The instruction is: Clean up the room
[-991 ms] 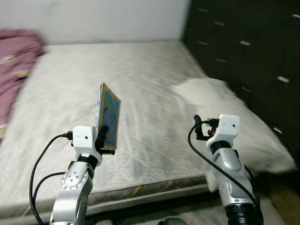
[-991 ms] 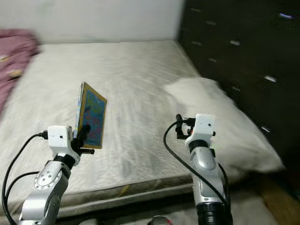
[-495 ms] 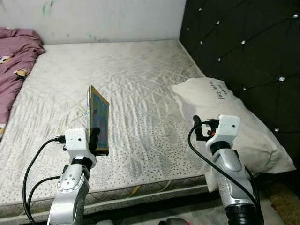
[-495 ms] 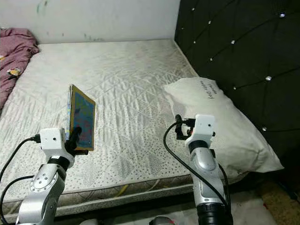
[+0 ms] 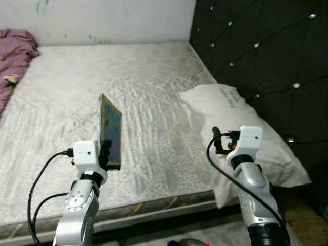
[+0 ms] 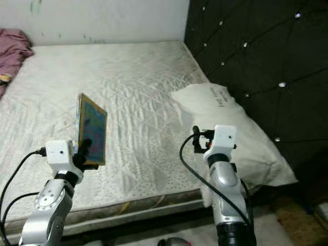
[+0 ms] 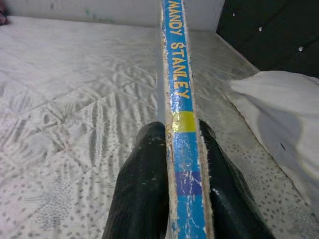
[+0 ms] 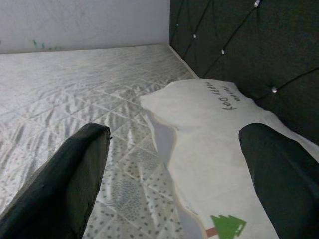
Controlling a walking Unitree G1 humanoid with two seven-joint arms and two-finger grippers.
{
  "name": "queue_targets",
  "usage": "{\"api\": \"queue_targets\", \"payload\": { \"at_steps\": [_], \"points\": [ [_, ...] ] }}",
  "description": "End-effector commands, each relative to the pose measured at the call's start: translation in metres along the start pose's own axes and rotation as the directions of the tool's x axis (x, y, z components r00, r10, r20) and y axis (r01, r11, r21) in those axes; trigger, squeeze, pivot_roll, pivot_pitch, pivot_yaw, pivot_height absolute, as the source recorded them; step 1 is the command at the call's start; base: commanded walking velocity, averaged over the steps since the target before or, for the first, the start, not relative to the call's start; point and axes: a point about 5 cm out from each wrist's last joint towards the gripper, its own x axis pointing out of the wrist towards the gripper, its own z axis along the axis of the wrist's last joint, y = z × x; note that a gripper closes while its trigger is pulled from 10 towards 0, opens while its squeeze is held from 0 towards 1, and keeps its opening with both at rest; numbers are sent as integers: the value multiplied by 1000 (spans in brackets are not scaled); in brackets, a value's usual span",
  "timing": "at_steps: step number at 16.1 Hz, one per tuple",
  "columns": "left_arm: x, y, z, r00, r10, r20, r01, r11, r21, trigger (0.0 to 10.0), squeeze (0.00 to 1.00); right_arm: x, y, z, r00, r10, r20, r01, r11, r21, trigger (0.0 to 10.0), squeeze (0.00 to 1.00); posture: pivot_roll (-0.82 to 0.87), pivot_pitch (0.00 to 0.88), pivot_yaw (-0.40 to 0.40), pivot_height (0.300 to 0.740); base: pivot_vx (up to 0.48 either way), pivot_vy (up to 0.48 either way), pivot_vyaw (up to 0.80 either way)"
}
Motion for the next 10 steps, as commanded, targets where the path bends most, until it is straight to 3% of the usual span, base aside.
{"api": "queue_targets", "payload": {
  "at_steps": [1, 7, 10],
  "points": [
    [2, -2, 12, 999, -6, 48, 6, 1000, 2, 10000, 0, -1, -4, 2, 1000, -8, 3, 8, 1000, -6, 10000, 0, -4, 25, -20, 740, 0, -368, 0],
    [2, -2, 11, 999, -10, 42, 10, 1000, 3, 10000, 0, 0, -4, 2, 1000, -5, 1, 5, 1000, -5, 10000, 0, -3, 20, -20, 740, 0, -480, 0],
    [2, -3, 11, 999, 2, 50, -3, 1000, 11, 10000, 0, 0, -4, 2, 1000, -1, 4, 1, 1000, -4, 10000, 0, -3, 16, -22, 740, 0, -80, 0]
  ]
}}
